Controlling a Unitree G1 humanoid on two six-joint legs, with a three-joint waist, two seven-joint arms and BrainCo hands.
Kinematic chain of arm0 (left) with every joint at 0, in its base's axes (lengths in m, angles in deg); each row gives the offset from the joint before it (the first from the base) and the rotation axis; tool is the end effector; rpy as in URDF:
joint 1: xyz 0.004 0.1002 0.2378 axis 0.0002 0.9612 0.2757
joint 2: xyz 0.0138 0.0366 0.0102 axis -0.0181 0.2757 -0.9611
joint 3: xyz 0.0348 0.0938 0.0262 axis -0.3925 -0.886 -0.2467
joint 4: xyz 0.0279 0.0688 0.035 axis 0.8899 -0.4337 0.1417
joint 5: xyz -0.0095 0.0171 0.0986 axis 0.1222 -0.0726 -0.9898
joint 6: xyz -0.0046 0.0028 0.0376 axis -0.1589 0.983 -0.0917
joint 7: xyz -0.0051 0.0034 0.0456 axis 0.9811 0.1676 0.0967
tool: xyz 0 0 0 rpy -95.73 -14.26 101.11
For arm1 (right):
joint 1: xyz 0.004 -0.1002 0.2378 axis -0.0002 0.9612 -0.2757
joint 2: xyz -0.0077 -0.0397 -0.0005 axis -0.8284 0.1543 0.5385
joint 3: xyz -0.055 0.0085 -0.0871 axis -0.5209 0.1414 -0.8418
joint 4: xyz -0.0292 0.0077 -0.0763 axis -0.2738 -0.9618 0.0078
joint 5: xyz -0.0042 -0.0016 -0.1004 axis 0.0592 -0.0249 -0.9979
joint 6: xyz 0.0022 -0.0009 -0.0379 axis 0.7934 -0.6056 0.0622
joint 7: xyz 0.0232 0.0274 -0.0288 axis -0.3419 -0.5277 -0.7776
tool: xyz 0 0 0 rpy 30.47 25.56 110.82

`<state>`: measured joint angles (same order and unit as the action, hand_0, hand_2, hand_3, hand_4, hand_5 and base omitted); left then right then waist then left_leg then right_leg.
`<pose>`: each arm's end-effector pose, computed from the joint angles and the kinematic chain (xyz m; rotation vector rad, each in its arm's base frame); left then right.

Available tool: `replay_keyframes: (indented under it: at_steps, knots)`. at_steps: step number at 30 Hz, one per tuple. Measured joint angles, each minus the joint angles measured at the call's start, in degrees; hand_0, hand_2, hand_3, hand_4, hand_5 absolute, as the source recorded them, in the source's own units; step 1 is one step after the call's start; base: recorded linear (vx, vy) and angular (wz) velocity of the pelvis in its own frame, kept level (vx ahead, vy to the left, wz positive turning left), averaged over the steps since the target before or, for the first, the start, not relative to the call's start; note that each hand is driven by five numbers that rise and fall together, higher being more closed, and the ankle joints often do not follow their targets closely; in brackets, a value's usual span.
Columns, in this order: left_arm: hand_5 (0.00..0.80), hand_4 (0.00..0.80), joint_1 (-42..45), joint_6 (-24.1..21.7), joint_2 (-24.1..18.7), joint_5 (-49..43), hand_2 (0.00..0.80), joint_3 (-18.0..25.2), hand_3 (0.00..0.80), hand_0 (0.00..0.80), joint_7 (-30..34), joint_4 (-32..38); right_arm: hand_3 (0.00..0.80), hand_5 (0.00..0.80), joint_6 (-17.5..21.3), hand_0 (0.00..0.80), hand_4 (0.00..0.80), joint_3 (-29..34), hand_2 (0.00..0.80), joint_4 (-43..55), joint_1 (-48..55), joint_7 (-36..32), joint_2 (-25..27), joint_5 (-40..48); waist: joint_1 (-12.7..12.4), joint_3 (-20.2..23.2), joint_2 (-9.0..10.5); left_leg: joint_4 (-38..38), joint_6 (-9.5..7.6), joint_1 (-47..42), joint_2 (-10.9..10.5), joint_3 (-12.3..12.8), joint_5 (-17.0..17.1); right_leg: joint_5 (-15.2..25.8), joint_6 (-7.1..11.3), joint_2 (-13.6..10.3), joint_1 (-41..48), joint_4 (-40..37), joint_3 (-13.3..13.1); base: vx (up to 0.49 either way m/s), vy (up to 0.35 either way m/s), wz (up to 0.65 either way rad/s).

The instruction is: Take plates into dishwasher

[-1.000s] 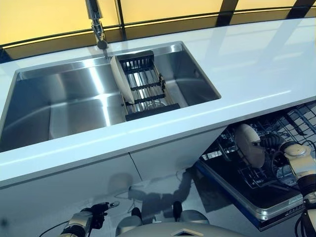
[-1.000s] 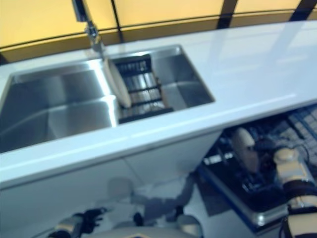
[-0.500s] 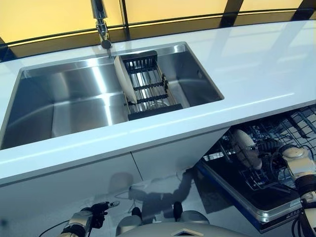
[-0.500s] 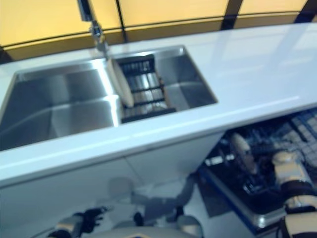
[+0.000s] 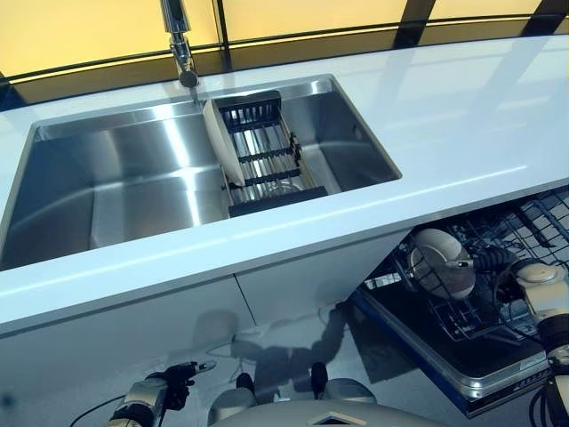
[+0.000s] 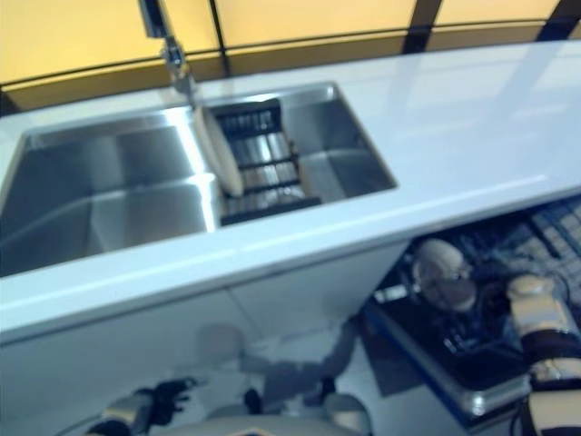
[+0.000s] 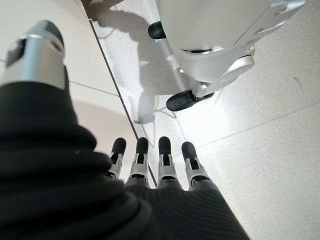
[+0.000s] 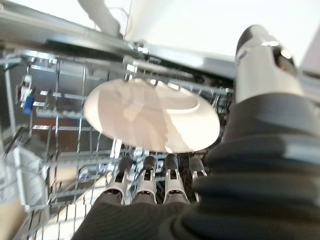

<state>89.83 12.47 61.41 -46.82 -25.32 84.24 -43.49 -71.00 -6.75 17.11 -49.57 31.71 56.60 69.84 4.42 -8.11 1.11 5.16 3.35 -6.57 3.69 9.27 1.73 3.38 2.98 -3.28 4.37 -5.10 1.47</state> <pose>0.0908 0.2611 -0.0956 0.1395 1.2975 -0.0572 0.2160 -0.3717 0.0871 -0.6268 0.7897 -0.1161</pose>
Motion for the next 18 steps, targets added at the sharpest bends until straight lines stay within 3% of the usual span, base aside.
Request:
replay_keyframes:
  at_steps: [11, 18]
  knots:
    - [0.0, 0.0, 0.22, -1.78, -0.04, 0.39, 0.0, -0.02, 0.0, 0.0, -0.01, -0.34, 0.0, 0.0, -1.59, 0.0, 0.0, 10.31, 0.0, 0.02, 4.73, 1.53, 8.36, 4.84, 3.13, -0.47, 0.83, -0.01, 0.12, 0.01, 0.04, 1.23, -0.11, 0.19, -0.14, 0.21, -0.59, 0.16, -1.3, -0.003, 0.003, -0.06]
    - [0.0, 0.0, 0.2, -3.13, -0.05, 0.52, 0.0, -0.05, 0.0, 0.0, -0.18, -1.35, 0.0, 0.0, -2.04, 0.0, 0.0, 13.39, 0.0, -0.39, 5.65, 1.71, 13.58, 9.24, 4.46, -0.59, 1.21, 0.01, -0.01, -0.23, 0.06, 1.76, -0.28, 0.17, 0.11, 0.28, -0.63, 0.2, -1.92, 0.0, 0.0, -0.03]
